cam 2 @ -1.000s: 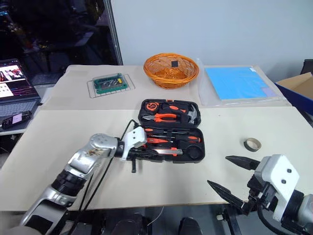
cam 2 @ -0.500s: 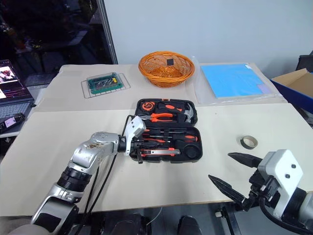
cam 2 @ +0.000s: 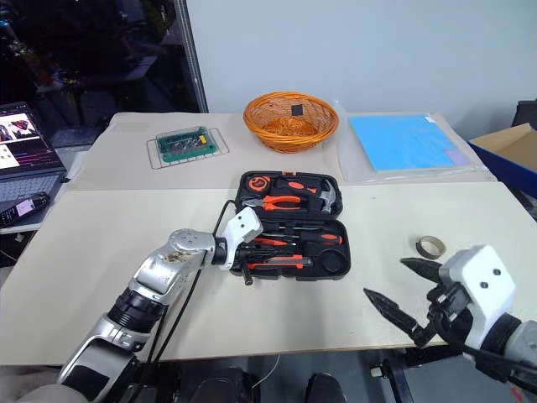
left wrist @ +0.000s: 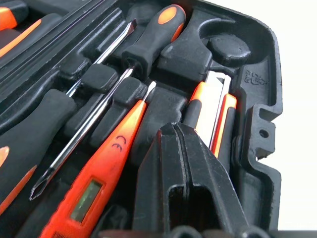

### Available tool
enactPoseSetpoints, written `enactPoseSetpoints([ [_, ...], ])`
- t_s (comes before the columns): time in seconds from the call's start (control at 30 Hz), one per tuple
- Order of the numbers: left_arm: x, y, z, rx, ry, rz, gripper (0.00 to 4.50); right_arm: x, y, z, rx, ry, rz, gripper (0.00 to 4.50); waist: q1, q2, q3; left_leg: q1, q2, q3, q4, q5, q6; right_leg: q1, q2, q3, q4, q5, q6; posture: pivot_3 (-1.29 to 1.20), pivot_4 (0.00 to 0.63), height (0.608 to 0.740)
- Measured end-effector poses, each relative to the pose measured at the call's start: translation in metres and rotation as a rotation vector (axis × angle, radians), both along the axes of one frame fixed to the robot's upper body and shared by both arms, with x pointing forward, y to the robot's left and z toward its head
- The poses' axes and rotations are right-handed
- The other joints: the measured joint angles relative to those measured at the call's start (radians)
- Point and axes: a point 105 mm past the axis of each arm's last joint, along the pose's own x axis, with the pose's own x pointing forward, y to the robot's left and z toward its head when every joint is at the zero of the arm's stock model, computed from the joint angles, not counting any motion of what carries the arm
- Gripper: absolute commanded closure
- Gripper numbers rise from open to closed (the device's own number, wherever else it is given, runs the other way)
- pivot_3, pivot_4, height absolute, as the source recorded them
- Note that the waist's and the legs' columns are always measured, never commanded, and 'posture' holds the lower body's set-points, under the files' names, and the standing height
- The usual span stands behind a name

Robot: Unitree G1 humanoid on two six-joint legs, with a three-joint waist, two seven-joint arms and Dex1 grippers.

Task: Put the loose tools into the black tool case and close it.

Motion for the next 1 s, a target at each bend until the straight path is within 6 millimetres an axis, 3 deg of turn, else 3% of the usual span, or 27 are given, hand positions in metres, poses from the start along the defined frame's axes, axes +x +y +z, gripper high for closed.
enactPoseSetpoints([
  [0.2,-0.007,-0.004,0.003,-0.092,-0.039,-0.047,4.47,0.019,-0.019,-0.006,-0.067,0.031,-0.121,0.0,-0.005,0.0,0.0,-0.002,0.0,0.001,-0.001,0.002,0.001,0.0,-0.001,0.0,0.0,0.0,-0.001,0.0,0.15,0.74],
  [0.3,-0.019,-0.01,0.035,-0.311,0.008,-0.117,3.28,0.035,-0.043,-0.01,-0.124,0.097,-0.209,0.0,-0.009,-0.004,0.002,-0.009,0.0,0.001,0.002,0.005,-0.005,-0.004,-0.001,-0.001,0.001,0.0,-0.001,0.0,0.15,0.74],
  [0.37,-0.027,-0.006,0.072,-0.389,-0.041,-0.202,2.63,0.047,-0.063,-0.016,-0.159,0.144,-0.281,0.0,-0.01,-0.003,0.002,-0.009,0.0,0.001,0.002,0.005,-0.005,-0.003,0.0,-0.001,0.001,0.0,0.0,0.0,0.15,0.74],
  [0.43,-0.031,-0.004,0.084,-0.401,-0.06,-0.234,1.94,0.052,-0.07,-0.021,-0.176,0.17,-0.3,0.0,-0.011,-0.003,0.002,-0.008,0.0,0.001,0.002,0.005,-0.005,-0.003,0.001,-0.001,0.002,0.0,0.001,0.0,0.15,0.74],
  [0.53,-0.04,-0.011,0.1,-0.412,-0.057,-0.295,0.98,0.076,-0.086,-0.029,-0.191,0.222,-0.332,0.69,-0.02,-0.003,0.002,-0.009,-0.001,0.002,0.003,0.005,-0.005,-0.003,0.002,-0.001,0.001,0.002,0.006,0.0,0.15,0.74],
  [0.67,-0.046,-0.022,0.107,-0.375,-0.072,-0.32,0.98,0.102,-0.094,-0.035,-0.236,0.26,-0.318,0.69,-0.032,-0.003,0.002,-0.009,-0.001,0.002,0.004,0.005,-0.004,-0.002,0.002,0.0,0.001,0.002,0.008,0.0,0.15,0.74],
  [0.87,-0.046,-0.027,0.103,-0.35,-0.074,-0.297,0.98,0.129,-0.103,-0.043,-0.268,0.314,-0.3,0.69,-0.036,-0.003,0.003,-0.009,-0.001,0.002,0.003,0.006,-0.007,-0.003,0.002,0.0,0.001,0.002,0.009,0.0,0.15,0.74],
  [1.0,-0.043,-0.026,0.102,-0.338,-0.088,-0.271,0.93,0.149,-0.1,-0.055,-0.271,0.325,-0.267,1.7,-0.038,-0.002,0.003,-0.009,-0.001,0.003,0.003,0.007,-0.007,-0.003,0.003,0.0,0.001,0.003,0.009,0.0,0.15,0.74],
])
